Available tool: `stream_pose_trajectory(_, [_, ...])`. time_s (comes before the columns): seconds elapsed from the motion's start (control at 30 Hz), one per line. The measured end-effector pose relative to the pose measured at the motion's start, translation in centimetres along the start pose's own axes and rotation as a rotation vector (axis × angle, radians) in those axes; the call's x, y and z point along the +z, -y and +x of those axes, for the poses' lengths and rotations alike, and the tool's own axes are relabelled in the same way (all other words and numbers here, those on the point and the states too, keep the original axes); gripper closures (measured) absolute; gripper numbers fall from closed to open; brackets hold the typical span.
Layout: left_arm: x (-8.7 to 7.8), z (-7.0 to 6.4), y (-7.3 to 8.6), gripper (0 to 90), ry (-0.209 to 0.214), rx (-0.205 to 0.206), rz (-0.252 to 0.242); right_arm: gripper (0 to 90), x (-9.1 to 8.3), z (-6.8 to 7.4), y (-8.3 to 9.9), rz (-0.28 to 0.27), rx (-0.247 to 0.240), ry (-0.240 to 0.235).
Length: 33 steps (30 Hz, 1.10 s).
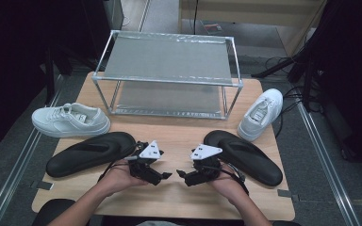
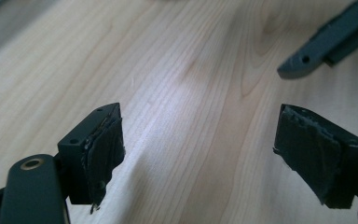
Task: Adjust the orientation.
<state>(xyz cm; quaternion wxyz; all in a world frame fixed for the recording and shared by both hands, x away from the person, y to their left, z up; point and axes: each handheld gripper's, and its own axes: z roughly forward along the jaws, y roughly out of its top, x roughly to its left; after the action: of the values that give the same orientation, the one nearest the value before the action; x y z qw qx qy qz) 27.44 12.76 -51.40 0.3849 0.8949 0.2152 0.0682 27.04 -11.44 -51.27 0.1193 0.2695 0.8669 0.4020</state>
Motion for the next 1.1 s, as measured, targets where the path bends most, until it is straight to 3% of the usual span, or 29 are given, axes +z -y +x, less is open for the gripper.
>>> stream_pose_trajectory(0.03, [-0.2, 0.1, 0.0, 15.9, 0.015, 0.002, 0.008, 11.4, -0.1, -0.1, 0.1, -0.003, 0.010, 0.004])
stream_pose_trajectory(0.07, [-0.5, 0.1, 0.1, 16.0, 0.040, 0.004, 0.010, 12.4, -0.2, -0.1, 0.2, 0.000, 0.068, -0.006])
stream_pose_trajectory(0.1, [-0.8, -0.1, 0.2, 16.0, 0.067, 0.011, -0.002, 12.4, -0.2, -0.1, 0.2, 0.000, 0.068, -0.006])
stream_pose_trajectory(0.13, [-0.9, -0.1, 0.2, 20.7, 0.069, 0.016, 0.004, 13.0, -0.1, 0.0, 0.1, 0.039, 0.156, -0.020])
stream_pose_trajectory(0.17, [-1.1, -0.3, 0.2, 23.1, 0.061, 0.019, 0.012, 13.0, -0.1, 0.1, 0.0, 0.053, 0.182, -0.011])
stream_pose_trajectory(0.23, [-1.5, -0.4, 0.3, 32.7, 0.058, 0.032, 0.014, 13.1, -0.5, 0.5, -0.2, 0.064, 0.156, 0.001])
stream_pose_trajectory(0.27, [-1.6, -0.3, 0.4, 32.7, 0.062, 0.036, 0.012, 13.1, -0.5, 0.5, -0.2, 0.064, 0.156, 0.001])
stream_pose_trajectory(0.37, [-2.0, 0.1, 0.6, 38.1, 0.075, 0.002, 0.009, 13.2, -1.0, 0.7, -0.7, 0.031, 0.077, -0.025])
stream_pose_trajectory(0.47, [-2.4, 0.6, 0.8, 38.5, 0.069, -0.023, -0.006, 14.2, -1.4, 0.6, -0.9, 0.003, 0.064, -0.039])
stream_pose_trajectory(0.57, [-2.9, 0.9, 1.0, 40.9, 0.060, -0.032, -0.027, 19.1, -2.0, 0.4, -1.1, -0.032, 0.052, -0.019])
stream_pose_trajectory(0.6, [-3.0, 0.9, 1.0, 43.1, 0.056, -0.038, -0.029, 26.4, -2.3, 0.1, -1.0, -0.050, 0.047, -0.014])
stream_pose_trajectory(0.63, [-3.0, 1.0, 1.0, 43.1, 0.050, -0.050, -0.023, 26.4, -2.3, 0.1, -1.0, -0.050, 0.047, -0.014])
stream_pose_trajectory(0.67, [-3.0, 1.1, 1.0, 45.7, 0.048, -0.073, -0.005, 31.9, -2.4, -0.5, -1.0, -0.047, 0.064, -0.024])
stream_pose_trajectory(0.83, [-2.7, 1.4, 1.0, 45.4, 0.083, -0.162, 0.095, 36.7, -2.3, -1.2, -1.1, -0.034, 0.115, -0.056])
stream_pose_trajectory(0.93, [-2.6, 1.2, 1.0, 43.5, 0.076, -0.129, 0.096, 40.1, -2.3, -1.1, -1.1, -0.027, 0.080, -0.041])
stream_pose_trajectory(1.0, [-2.6, 1.1, 0.9, 41.9, 0.077, -0.129, 0.095, 45.1, -2.3, -1.0, -1.0, -0.017, 0.053, -0.036])
stream_pose_trajectory(1.1, [-2.8, 1.1, 0.9, 41.0, 0.065, -0.125, 0.074, 48.0, -2.2, -1.1, -1.0, -0.007, 0.060, -0.041])
